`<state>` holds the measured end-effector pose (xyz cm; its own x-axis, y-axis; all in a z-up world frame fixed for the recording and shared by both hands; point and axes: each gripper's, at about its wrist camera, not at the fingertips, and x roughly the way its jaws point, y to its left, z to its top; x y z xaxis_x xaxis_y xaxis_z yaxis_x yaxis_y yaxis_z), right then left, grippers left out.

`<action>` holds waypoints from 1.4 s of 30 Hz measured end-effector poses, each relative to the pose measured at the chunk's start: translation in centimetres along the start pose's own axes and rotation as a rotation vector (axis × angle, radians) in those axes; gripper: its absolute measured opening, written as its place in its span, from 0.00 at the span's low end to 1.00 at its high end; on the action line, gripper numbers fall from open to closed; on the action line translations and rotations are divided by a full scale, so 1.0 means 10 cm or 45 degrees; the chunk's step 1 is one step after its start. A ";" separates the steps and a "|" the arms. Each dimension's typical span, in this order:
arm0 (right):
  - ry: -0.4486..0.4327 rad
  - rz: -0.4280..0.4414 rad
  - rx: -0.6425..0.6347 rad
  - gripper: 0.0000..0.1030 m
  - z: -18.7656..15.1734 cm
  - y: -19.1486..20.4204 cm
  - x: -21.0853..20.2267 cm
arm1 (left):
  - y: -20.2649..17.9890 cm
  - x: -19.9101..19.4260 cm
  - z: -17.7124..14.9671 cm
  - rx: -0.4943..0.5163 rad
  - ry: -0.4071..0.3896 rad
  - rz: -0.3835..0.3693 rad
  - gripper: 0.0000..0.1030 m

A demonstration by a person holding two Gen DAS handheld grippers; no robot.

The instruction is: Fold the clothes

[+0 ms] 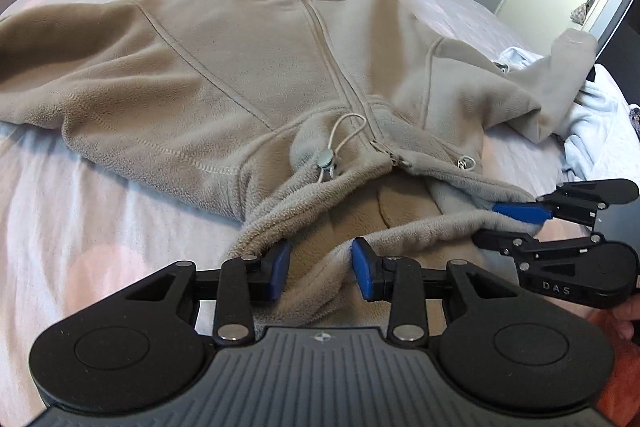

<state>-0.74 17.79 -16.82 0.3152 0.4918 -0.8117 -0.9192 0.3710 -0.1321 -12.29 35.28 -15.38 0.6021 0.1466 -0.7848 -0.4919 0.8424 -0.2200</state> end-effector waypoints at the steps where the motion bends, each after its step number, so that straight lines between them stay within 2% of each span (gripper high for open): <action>1: 0.008 0.005 0.000 0.39 0.00 0.00 0.01 | 0.00 0.03 0.01 0.005 0.003 0.013 0.31; 7: 0.019 0.008 -0.009 0.42 -0.01 0.03 0.03 | -0.07 0.15 0.00 0.075 0.027 0.081 0.32; 10: 0.003 0.001 -0.008 0.46 -0.01 0.03 0.00 | -0.12 0.10 -0.02 0.117 -0.004 0.092 0.32; 11: -0.011 0.008 -0.004 0.54 -0.01 0.03 -0.03 | -0.14 0.06 -0.03 0.127 -0.025 0.086 0.32; 12: -0.027 0.017 0.001 0.57 -0.01 0.02 -0.06 | -0.15 0.01 -0.03 0.137 -0.048 0.078 0.32; 15: -0.086 0.025 -0.009 0.62 0.01 0.01 -0.21 | -0.21 -0.16 -0.01 0.157 -0.110 0.034 0.36; 16: -0.092 0.042 -0.037 0.64 0.00 0.04 -0.27 | -0.23 -0.22 0.01 0.166 -0.123 0.005 0.40; 18: -0.095 0.086 -0.101 0.64 -0.02 0.11 -0.37 | -0.27 -0.32 0.04 0.194 -0.125 -0.067 0.40; 20: -0.098 0.130 -0.166 0.64 -0.05 0.18 -0.48 | -0.32 -0.40 0.07 0.238 -0.096 -0.133 0.40; 26: -0.099 0.262 -0.362 0.64 -0.19 0.44 -0.77 | -0.56 -0.46 0.03 0.466 0.101 -0.258 0.40; 32: -0.080 0.378 -0.513 0.64 -0.36 0.69 -1.01 | -0.76 -0.53 -0.19 0.710 0.248 -0.324 0.41; 34: -0.062 0.426 -0.551 0.67 -0.41 0.77 -1.05 | -0.81 -0.58 -0.26 0.777 0.268 -0.333 0.47; 35: -0.052 0.451 -0.569 0.70 -0.43 0.81 -1.07 | -0.82 -0.59 -0.29 0.795 0.274 -0.336 0.49; 39: -0.008 0.478 -0.658 0.71 -0.55 1.01 -1.02 | -0.82 -0.63 -0.36 0.812 0.278 -0.341 0.49; 42: 0.030 0.451 -0.684 0.65 -0.59 1.10 -0.91 | -0.76 -0.64 -0.38 0.791 0.281 -0.367 0.49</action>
